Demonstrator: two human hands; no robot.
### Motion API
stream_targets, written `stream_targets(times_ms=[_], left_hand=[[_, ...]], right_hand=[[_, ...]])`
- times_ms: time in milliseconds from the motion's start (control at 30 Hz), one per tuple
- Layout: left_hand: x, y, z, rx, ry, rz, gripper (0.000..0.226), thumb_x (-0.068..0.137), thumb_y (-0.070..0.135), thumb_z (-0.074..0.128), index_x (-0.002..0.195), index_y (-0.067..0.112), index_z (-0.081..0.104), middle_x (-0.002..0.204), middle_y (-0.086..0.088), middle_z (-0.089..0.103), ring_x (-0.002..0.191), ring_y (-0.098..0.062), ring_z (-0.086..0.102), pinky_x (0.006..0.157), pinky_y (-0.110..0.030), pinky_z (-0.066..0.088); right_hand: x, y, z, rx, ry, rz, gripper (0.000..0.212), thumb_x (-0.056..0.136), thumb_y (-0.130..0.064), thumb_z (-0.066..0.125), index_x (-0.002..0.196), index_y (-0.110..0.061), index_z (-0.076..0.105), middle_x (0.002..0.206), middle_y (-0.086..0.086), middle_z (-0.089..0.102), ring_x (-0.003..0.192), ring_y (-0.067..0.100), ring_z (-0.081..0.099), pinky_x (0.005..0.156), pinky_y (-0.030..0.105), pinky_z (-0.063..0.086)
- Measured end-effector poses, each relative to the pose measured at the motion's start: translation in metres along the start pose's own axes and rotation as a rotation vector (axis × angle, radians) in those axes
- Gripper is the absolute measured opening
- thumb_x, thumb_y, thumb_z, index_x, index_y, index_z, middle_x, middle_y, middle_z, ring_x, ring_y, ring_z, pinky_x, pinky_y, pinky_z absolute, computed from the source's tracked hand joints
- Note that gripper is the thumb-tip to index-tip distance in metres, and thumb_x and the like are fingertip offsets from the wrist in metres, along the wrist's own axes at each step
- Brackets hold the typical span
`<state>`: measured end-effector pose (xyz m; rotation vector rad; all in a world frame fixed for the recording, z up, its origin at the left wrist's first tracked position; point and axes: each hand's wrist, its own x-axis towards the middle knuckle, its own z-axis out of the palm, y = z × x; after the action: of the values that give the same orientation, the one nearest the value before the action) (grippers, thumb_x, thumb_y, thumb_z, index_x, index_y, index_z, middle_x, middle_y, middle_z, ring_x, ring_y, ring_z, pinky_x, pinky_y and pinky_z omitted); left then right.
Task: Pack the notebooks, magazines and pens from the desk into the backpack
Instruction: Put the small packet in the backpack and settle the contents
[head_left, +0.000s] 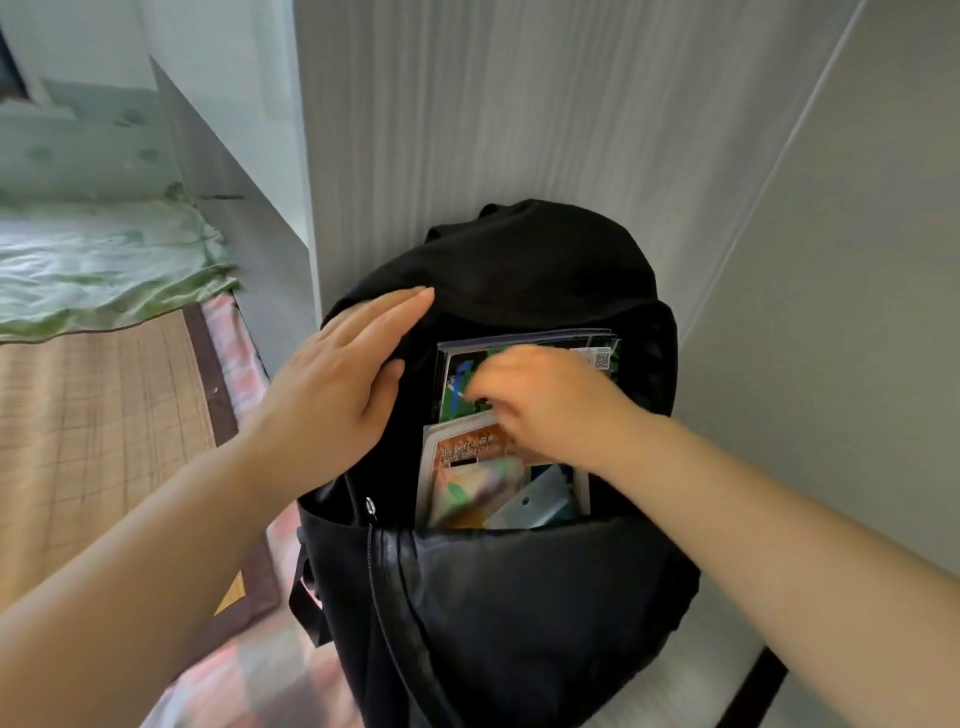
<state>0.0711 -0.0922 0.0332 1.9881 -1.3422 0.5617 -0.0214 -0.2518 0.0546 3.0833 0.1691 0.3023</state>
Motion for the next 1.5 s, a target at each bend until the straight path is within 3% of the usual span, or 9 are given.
stream_targets(times_ms=[133, 333, 467, 667, 833, 967, 1067, 1233, 1500], left_hand=[[0.001, 0.0, 0.002, -0.057, 0.014, -0.04, 0.051, 0.08, 0.003, 0.041, 0.131, 0.005, 0.041, 0.132, -0.013, 0.049, 0.122, -0.015, 0.037, 0.1, -0.014, 0.019], [0.001, -0.001, 0.005, -0.06, 0.027, -0.046, 0.05, 0.081, 0.008, 0.042, 0.131, 0.01, 0.042, 0.133, -0.005, 0.047, 0.121, -0.013, 0.036, 0.104, -0.024, 0.025], [0.002, 0.002, 0.006, -0.071, 0.025, -0.061, 0.051, 0.08, 0.009, 0.043, 0.131, 0.009, 0.042, 0.133, -0.006, 0.048, 0.121, -0.014, 0.036, 0.103, -0.031, 0.027], [0.001, 0.001, 0.004, -0.066, -0.004, -0.07, 0.052, 0.079, 0.012, 0.044, 0.13, 0.011, 0.043, 0.134, -0.004, 0.047, 0.119, -0.009, 0.033, 0.103, -0.03, 0.026], [0.002, -0.002, 0.006, -0.054, -0.048, -0.088, 0.053, 0.079, 0.015, 0.043, 0.132, 0.014, 0.041, 0.137, -0.005, 0.047, 0.121, -0.006, 0.03, 0.103, -0.027, 0.023], [0.002, -0.003, 0.008, -0.048, -0.05, -0.082, 0.053, 0.08, 0.015, 0.044, 0.132, 0.014, 0.041, 0.137, -0.005, 0.047, 0.121, -0.006, 0.029, 0.103, -0.027, 0.022], [0.002, -0.002, 0.01, -0.051, -0.033, -0.09, 0.052, 0.079, 0.014, 0.044, 0.131, 0.013, 0.042, 0.136, -0.007, 0.048, 0.122, -0.008, 0.031, 0.103, -0.029, 0.024], [0.003, 0.0, 0.007, -0.038, -0.004, -0.103, 0.049, 0.083, 0.025, 0.038, 0.129, 0.012, 0.045, 0.133, -0.002, 0.048, 0.125, -0.016, 0.04, 0.102, -0.015, 0.019], [-0.007, 0.001, 0.004, 0.22, -0.202, -0.043, 0.056, 0.076, 0.044, 0.038, 0.12, 0.012, 0.056, 0.122, -0.009, 0.062, 0.125, -0.027, 0.04, 0.106, -0.034, 0.028]], right_hand=[[0.035, -0.041, 0.015, -0.279, -0.105, -0.309, 0.027, 0.086, -0.005, 0.039, 0.102, -0.003, 0.061, 0.106, 0.014, 0.067, 0.101, 0.033, 0.058, 0.081, 0.041, 0.046], [0.058, -0.048, 0.027, -0.424, -0.27, -0.139, 0.028, 0.093, -0.008, 0.036, 0.115, -0.004, 0.053, 0.126, 0.014, 0.056, 0.114, 0.029, 0.051, 0.094, 0.037, 0.042], [0.061, -0.053, 0.038, -0.478, -0.39, 0.033, 0.045, 0.096, -0.02, 0.033, 0.139, -0.008, 0.025, 0.149, 0.013, 0.027, 0.136, 0.028, 0.026, 0.11, 0.036, 0.024], [0.061, -0.046, 0.048, -0.614, -0.55, 0.195, 0.057, 0.095, -0.024, 0.029, 0.143, -0.006, 0.003, 0.154, 0.013, 0.008, 0.141, 0.032, 0.008, 0.115, 0.042, 0.012], [0.065, -0.033, 0.049, -0.892, -0.545, -0.033, 0.049, 0.096, -0.015, 0.032, 0.141, -0.006, 0.016, 0.151, 0.014, 0.022, 0.138, 0.03, 0.02, 0.112, 0.037, 0.02], [0.063, -0.025, 0.023, -0.778, -0.632, -0.237, 0.038, 0.093, -0.008, 0.04, 0.131, -0.01, 0.042, 0.142, 0.009, 0.041, 0.132, 0.027, 0.036, 0.104, 0.036, 0.034], [0.049, -0.01, -0.005, -0.735, -0.59, -0.319, 0.024, 0.085, -0.006, 0.049, 0.106, -0.013, 0.06, 0.114, 0.006, 0.063, 0.104, 0.027, 0.057, 0.073, 0.033, 0.042], [0.039, 0.02, -0.028, -0.333, -0.482, -0.165, 0.015, 0.074, -0.024, 0.062, 0.088, -0.019, 0.065, 0.084, 0.001, 0.067, 0.065, 0.016, 0.046, 0.058, 0.028, 0.037], [0.012, 0.073, 0.022, 0.178, -0.368, 0.248, 0.024, 0.072, -0.024, 0.07, 0.096, -0.023, 0.068, 0.091, 0.0, 0.071, 0.073, 0.009, 0.053, 0.058, 0.023, 0.038]])
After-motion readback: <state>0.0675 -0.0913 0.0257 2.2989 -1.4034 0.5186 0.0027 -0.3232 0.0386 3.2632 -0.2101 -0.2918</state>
